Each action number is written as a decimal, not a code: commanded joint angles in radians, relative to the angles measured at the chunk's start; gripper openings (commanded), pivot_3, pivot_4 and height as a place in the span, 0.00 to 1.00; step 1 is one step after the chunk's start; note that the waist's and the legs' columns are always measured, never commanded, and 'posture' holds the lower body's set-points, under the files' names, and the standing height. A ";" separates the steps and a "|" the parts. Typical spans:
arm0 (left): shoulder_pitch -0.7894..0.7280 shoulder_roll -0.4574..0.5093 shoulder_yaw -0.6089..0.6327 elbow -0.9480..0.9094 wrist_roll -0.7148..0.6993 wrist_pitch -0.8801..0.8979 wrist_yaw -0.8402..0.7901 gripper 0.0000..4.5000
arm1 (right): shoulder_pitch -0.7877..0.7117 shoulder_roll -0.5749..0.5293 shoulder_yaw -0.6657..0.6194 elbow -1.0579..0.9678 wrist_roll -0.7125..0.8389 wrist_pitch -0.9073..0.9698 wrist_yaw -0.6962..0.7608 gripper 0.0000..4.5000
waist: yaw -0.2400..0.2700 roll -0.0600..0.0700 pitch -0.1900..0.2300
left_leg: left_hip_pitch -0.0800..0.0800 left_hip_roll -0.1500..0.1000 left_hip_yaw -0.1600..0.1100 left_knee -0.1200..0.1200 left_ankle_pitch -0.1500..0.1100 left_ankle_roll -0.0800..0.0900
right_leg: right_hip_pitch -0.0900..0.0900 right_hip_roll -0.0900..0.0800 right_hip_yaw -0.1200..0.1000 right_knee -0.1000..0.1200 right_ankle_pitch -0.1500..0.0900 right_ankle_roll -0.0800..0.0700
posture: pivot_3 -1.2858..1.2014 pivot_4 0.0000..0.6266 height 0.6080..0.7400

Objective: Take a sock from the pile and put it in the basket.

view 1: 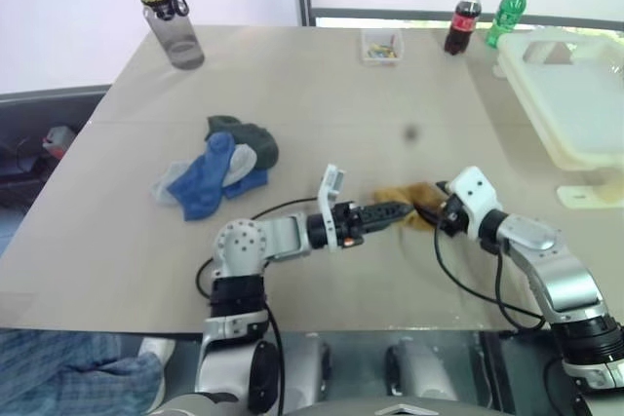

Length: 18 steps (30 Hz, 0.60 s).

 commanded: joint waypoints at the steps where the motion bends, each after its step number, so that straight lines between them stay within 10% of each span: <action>1: -0.009 0.004 -0.030 -0.067 -0.022 -0.058 -0.063 0.99 | 0.004 0.000 0.010 -0.025 -0.002 0.001 0.009 0.74 | 0.000 0.000 0.000 | 0.000 0.000 0.000 0.000 0.000 0.000 | 0.000 0.000 0.000 0.000 0.000 0.000 | 0.52 0.24 1.00; 18: -0.011 0.038 -0.171 -0.117 0.057 -0.298 -0.229 0.99 | -0.001 0.003 0.026 -0.019 -0.023 -0.049 0.017 0.74 | -0.003 0.000 0.000 | 0.000 0.000 0.000 -0.001 0.000 0.000 | 0.000 0.000 0.000 -0.001 0.000 0.000 | 0.52 0.24 1.00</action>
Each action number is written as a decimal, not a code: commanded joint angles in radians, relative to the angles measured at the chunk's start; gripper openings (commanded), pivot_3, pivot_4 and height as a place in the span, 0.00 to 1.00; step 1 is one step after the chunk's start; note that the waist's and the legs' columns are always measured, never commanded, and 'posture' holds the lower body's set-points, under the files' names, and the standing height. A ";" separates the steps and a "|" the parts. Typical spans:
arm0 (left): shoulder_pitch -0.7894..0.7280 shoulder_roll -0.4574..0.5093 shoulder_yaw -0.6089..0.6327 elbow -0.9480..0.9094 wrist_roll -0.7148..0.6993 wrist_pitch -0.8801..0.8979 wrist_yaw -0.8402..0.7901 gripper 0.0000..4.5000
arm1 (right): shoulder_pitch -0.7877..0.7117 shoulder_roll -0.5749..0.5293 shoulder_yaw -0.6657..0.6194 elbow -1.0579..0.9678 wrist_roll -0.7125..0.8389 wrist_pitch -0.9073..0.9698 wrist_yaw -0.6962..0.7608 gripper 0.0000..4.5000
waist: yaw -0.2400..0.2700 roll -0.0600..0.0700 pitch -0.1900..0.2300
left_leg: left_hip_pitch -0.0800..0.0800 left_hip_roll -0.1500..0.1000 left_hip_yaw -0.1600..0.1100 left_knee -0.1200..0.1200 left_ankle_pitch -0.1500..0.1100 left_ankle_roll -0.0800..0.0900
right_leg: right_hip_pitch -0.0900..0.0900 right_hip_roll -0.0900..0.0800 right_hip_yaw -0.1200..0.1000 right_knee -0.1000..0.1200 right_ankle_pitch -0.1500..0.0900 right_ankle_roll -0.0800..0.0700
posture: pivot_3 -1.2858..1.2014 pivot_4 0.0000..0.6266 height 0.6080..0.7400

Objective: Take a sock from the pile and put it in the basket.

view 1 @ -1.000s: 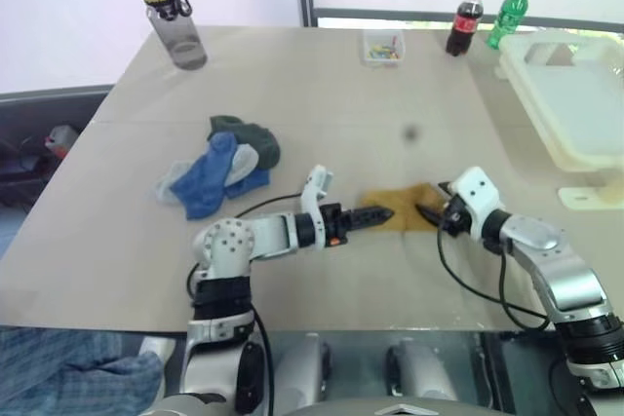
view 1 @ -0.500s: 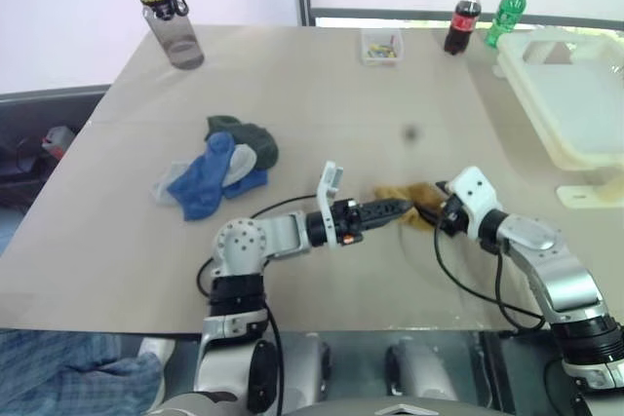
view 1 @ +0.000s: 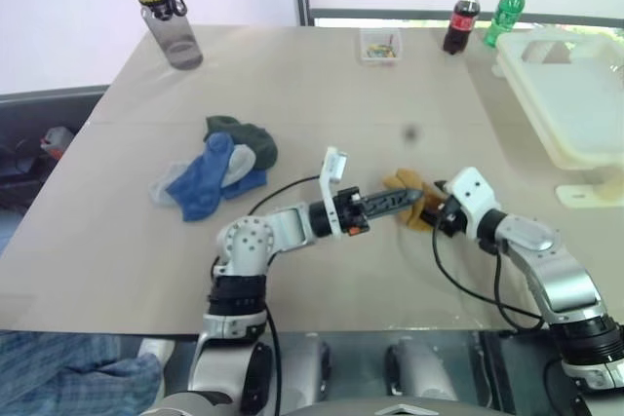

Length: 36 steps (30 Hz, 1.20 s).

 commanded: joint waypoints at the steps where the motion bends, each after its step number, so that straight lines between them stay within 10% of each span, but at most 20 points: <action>1: -0.007 0.004 -0.047 -0.069 0.020 -0.104 -0.091 0.99 | -0.001 0.002 0.016 -0.019 -0.003 -0.029 0.018 0.74 | 0.000 0.000 0.000 | 0.000 0.000 0.000 0.000 0.000 0.000 | 0.000 0.000 0.000 0.000 0.000 0.000 | 0.52 0.24 1.00; 29: -0.006 0.002 -0.134 0.025 0.080 -0.087 -0.099 0.99 | 0.009 -0.185 -0.305 -0.066 0.239 0.056 0.151 0.74 | 0.009 0.000 0.002 | -0.002 0.000 -0.001 0.000 0.000 0.001 | 0.000 0.000 -0.001 -0.002 0.000 0.000 | 0.52 0.24 1.00; 33: -0.019 -0.003 -0.158 0.095 0.105 -0.103 -0.125 1.00 | 0.040 -0.175 -0.358 -0.139 0.400 0.199 0.176 0.98 | 0.008 0.000 0.002 | -0.002 0.000 -0.002 -0.001 -0.002 0.004 | 0.000 0.000 -0.002 -0.002 0.000 0.000 | 0.52 0.24 1.00; 36: -0.031 -0.008 -0.171 0.135 0.129 -0.117 -0.141 1.00 | 0.042 -0.152 -0.357 -0.195 0.469 0.264 0.150 0.98 | 0.005 0.001 0.002 | -0.002 0.000 -0.002 -0.001 -0.003 0.005 | 0.000 0.000 -0.002 -0.002 0.000 0.000 | 0.52 0.24 1.00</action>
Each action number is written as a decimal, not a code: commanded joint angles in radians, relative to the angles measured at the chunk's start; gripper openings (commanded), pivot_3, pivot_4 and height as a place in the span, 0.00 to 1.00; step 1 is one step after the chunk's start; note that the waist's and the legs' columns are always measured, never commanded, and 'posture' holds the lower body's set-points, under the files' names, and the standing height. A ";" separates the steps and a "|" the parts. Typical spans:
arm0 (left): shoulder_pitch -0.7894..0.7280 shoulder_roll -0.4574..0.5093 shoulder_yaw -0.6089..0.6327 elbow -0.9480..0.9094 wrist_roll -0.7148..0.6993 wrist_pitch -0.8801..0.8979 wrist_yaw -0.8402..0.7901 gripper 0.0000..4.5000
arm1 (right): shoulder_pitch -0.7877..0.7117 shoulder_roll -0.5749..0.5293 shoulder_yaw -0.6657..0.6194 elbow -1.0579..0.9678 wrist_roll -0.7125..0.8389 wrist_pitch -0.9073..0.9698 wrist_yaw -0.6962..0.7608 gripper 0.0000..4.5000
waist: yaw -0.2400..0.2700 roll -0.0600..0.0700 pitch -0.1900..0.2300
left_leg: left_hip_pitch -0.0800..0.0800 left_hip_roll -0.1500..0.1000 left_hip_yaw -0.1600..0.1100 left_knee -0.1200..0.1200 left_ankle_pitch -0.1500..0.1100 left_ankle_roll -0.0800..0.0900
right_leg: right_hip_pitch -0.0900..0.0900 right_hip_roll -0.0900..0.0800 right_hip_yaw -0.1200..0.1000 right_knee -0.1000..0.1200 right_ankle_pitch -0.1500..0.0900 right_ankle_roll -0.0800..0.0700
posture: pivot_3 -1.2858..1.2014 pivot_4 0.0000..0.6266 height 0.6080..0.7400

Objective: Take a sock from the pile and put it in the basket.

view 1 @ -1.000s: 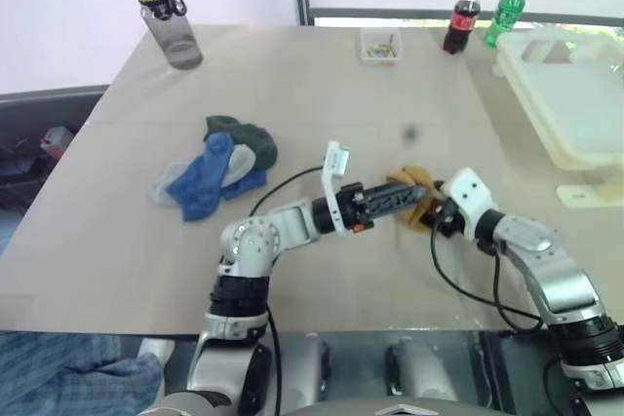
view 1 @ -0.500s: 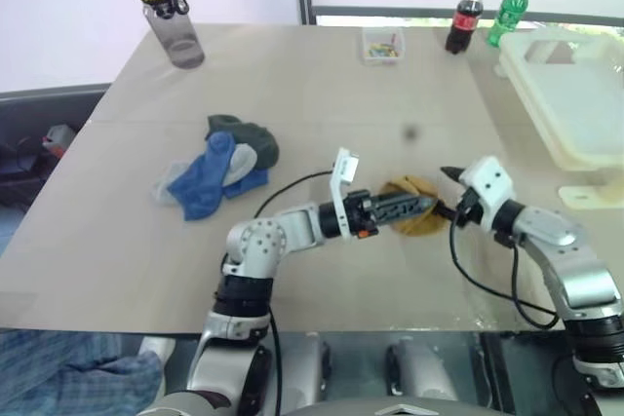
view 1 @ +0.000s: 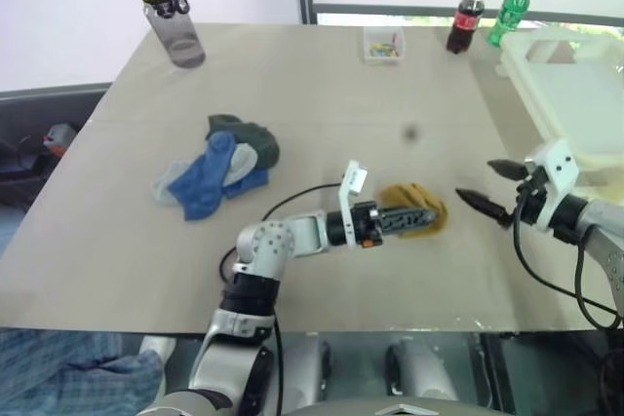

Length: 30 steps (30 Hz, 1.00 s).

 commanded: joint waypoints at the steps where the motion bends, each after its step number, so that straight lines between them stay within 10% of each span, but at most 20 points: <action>1: -0.024 -0.014 -0.019 0.026 0.019 -0.027 -0.033 1.00 | -0.009 0.017 -0.028 -0.102 0.097 0.071 -0.022 0.98 | 0.000 0.000 0.000 | 0.000 0.000 0.000 0.000 0.000 0.000 | 0.000 0.000 0.000 0.000 0.000 0.000 | 0.52 0.24 1.00; 30: 0.054 0.070 -0.060 -0.153 0.043 -0.021 -0.108 1.00 | -0.076 0.073 0.213 -0.053 -0.016 0.227 -0.178 0.98 | 0.002 0.000 0.000 | -0.002 0.000 0.000 0.000 0.002 -0.004 | -0.002 0.000 0.000 0.000 0.000 0.000 | 0.52 0.24 1.00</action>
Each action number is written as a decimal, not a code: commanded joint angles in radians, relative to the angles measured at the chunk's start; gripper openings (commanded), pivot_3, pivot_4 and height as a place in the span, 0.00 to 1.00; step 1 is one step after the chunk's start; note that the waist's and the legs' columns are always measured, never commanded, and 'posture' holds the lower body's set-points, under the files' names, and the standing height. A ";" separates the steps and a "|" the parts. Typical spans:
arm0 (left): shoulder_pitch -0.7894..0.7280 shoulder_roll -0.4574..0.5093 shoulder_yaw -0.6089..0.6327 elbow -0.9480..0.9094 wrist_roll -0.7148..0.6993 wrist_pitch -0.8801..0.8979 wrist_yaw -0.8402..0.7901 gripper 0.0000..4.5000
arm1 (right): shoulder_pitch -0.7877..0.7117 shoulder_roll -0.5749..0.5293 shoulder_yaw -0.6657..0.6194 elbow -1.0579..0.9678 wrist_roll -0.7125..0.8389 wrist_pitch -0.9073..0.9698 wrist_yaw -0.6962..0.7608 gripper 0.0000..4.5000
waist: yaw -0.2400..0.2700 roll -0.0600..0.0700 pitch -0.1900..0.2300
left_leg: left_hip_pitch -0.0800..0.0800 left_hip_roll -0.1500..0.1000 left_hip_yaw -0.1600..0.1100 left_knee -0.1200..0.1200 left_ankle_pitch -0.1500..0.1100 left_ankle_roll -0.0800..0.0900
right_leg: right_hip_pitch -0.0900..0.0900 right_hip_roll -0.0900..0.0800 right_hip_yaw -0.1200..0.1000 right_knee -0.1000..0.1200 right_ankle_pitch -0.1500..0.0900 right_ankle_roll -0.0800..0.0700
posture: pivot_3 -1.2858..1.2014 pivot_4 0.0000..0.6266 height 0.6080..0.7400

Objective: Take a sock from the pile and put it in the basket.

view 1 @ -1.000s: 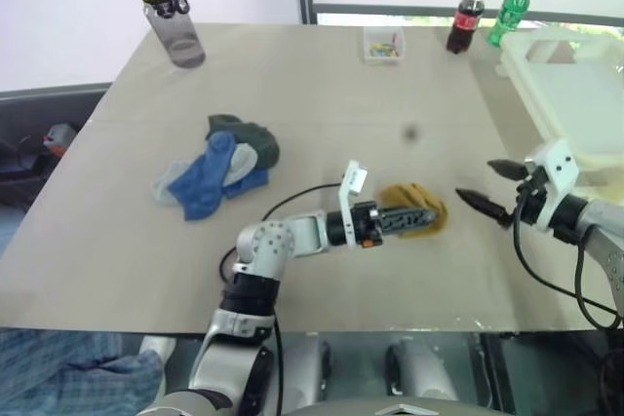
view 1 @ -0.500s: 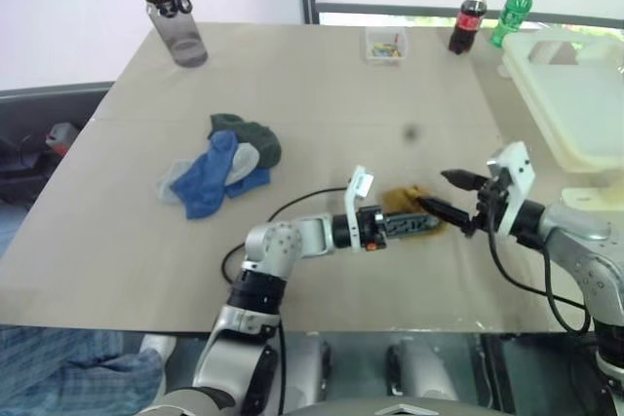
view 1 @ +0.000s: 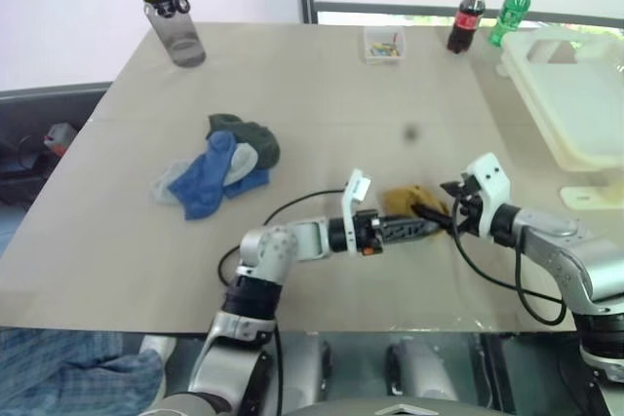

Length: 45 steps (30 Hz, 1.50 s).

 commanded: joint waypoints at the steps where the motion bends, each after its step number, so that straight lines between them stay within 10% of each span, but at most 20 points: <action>1: 0.022 0.062 -0.039 -0.126 0.002 -0.022 -0.057 1.00 | 0.023 -0.023 -0.005 -0.040 0.017 0.026 0.023 0.98 | 0.000 0.000 0.000 | 0.000 0.000 0.000 0.000 0.000 0.000 | 0.000 0.000 0.000 0.000 0.000 0.000 | 0.52 0.24 1.00; 20: 0.122 0.416 -0.065 -0.279 0.424 -0.678 -0.158 1.00 | 0.095 -0.010 0.091 0.003 -0.087 -0.081 0.034 0.98 | -0.002 0.001 0.000 | 0.001 0.001 0.000 -0.001 -0.002 0.004 | 0.000 0.000 0.000 -0.001 0.000 0.000 | 0.52 0.24 1.00; 23: 0.125 0.412 -0.049 -0.270 0.427 -0.701 -0.155 1.00 | 0.094 -0.012 0.095 0.009 -0.086 -0.087 0.050 0.83 | 0.000 0.000 0.000 | 0.001 0.001 0.000 -0.001 -0.002 0.004 | 0.000 0.000 0.000 0.000 0.000 0.000 | 0.52 0.24 1.00; 31: 0.134 0.412 -0.041 -0.268 0.418 -0.739 -0.167 1.00 | 0.087 -0.019 0.099 0.026 -0.100 -0.098 0.065 0.01 | 0.000 0.000 0.000 | 0.002 0.001 0.000 -0.001 -0.002 0.004 | 0.000 0.000 0.000 0.001 0.000 0.000 | 0.52 0.24 1.00; 45: 0.102 0.400 0.020 -0.294 0.363 -0.729 -0.151 1.00 | 0.034 -0.017 -0.034 -0.008 -0.014 -0.048 0.068 0.01 | 0.000 0.000 0.000 | 0.002 0.001 0.000 0.000 -0.002 0.004 | 0.000 0.000 0.000 0.002 0.000 0.000 | 0.52 0.24 1.00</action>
